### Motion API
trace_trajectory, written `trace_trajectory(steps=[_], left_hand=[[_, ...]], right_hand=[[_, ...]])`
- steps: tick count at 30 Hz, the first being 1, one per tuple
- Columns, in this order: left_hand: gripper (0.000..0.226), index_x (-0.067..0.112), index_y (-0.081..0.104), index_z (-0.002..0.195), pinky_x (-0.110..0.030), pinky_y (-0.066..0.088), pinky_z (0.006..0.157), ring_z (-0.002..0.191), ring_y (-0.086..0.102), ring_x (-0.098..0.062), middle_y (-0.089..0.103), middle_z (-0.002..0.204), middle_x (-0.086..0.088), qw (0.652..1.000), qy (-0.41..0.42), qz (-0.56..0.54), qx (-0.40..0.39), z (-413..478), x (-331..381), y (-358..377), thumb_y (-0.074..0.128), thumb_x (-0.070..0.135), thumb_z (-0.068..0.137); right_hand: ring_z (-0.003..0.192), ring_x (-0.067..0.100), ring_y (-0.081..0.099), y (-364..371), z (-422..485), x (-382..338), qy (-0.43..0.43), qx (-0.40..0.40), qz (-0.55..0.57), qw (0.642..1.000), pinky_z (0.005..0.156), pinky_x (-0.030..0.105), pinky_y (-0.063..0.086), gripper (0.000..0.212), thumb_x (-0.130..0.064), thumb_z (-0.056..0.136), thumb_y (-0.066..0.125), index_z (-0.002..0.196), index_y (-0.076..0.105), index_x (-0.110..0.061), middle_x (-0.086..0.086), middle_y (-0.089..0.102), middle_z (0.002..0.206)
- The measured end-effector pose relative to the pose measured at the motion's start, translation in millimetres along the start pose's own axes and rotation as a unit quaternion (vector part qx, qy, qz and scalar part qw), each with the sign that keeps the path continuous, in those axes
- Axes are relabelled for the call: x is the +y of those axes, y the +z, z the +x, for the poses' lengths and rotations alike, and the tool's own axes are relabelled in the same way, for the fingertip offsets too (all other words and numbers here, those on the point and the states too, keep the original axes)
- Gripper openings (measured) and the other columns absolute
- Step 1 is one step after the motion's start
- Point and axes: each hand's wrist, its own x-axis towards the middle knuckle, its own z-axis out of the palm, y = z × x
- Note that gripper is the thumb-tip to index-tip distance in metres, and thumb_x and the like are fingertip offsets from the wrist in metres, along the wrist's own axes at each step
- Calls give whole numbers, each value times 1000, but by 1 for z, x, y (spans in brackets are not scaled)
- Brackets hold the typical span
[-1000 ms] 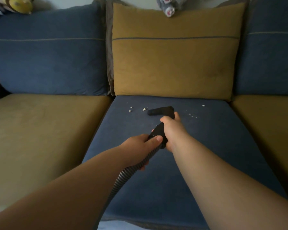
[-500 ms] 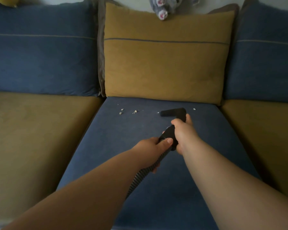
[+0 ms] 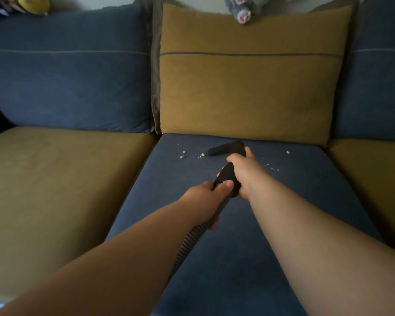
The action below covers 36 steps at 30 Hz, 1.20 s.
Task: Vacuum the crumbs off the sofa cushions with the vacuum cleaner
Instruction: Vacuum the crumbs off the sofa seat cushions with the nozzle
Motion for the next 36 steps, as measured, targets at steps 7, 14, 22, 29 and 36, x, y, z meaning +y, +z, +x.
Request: trace_trajectory(steps=[7,14,22,29,36], left_hand=[[50,22,48,115,-21,51,43,43,63,-12,66,75,-10,1000,-8,-19,-2,-2,-7,-13,40,66,92],[45,25,48,111,-19,50,43,42,62,-10,66,74,-9,999,1,-32,-12,-9,-11,-18,41,66,92],[49,22,48,114,-19,50,42,41,62,-10,66,76,-10,1000,-10,-28,-10,-26,-13,-27,40,65,93],[48,25,47,115,-20,51,46,43,62,-9,64,76,-9,999,-29,-41,-18,-44,-28,-29,40,66,92],[50,24,47,116,-21,54,49,48,65,-11,66,72,-7,999,-28,-10,-23,-61,-35,-33,39,67,91]], right_hand=[[103,37,61,14,-2,-2,-11,16,-5,1000,79,56,54,75,-22,88,52,145,16,-54,12,52,128],[107,37,58,14,-10,-2,-5,35,-23,999,87,59,50,75,-22,89,52,146,14,-53,11,49,131],[96,37,63,24,-23,-2,-10,10,-41,999,56,42,53,60,-18,86,52,139,34,-38,18,56,120],[99,36,60,37,-45,9,1,7,-45,999,70,47,56,74,-21,87,52,145,18,-52,10,53,125],[105,37,55,36,-64,15,14,9,-47,999,88,58,50,75,-23,89,52,147,13,-52,11,48,130]])
